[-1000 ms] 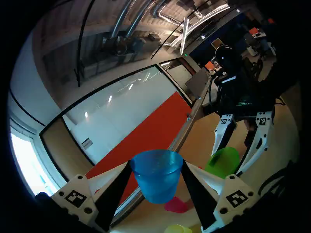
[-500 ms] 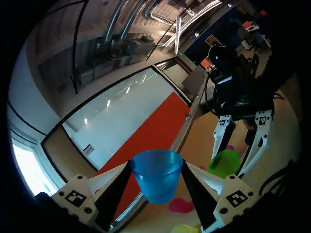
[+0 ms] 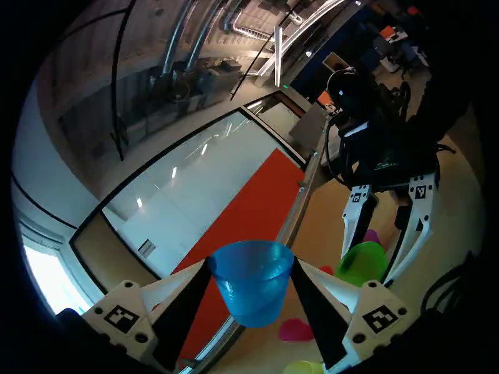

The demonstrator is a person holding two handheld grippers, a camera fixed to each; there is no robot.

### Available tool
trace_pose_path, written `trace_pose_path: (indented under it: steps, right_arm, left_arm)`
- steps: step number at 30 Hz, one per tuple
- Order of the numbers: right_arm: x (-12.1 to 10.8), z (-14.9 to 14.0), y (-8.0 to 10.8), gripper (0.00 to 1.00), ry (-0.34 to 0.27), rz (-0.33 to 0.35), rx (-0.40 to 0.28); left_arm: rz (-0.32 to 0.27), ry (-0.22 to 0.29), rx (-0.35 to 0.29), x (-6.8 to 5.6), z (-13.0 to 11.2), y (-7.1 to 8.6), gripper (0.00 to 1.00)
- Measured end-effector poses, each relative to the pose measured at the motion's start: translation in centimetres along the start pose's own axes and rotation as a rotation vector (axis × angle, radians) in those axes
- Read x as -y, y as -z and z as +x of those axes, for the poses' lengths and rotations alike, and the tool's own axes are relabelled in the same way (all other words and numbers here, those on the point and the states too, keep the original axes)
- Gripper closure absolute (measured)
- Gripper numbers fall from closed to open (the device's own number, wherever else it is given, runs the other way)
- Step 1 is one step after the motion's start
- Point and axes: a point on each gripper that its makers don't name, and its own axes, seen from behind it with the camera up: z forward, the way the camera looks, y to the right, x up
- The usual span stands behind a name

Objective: Pour water

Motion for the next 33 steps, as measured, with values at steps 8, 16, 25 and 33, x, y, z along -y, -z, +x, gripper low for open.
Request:
trace_pose_path:
  steps: [8, 16, 25, 33]
  right_arm:
    - [0.12, -0.08, -0.01, 0.08, -0.001, 0.002, -0.002]
    - [0.18, -0.1, -0.13, 0.08, -0.001, 0.003, -0.003]
    - [0.16, -0.23, -0.14, 0.08, -0.002, 0.005, -0.005]
    - [0.04, -0.28, -0.05, 0.08, -0.002, 0.002, -0.005]
  left_arm:
    - [-0.001, -0.031, -0.002, -0.25, 0.07, -0.17, 0.11]
    - [0.0, -0.052, -0.007, -0.09, 0.35, -0.35, 0.11]
    - [-0.001, -0.081, -0.009, -0.18, 0.47, -0.34, 0.11]
    - [-0.003, -0.118, -0.011, -0.24, 0.67, -0.34, 0.11]
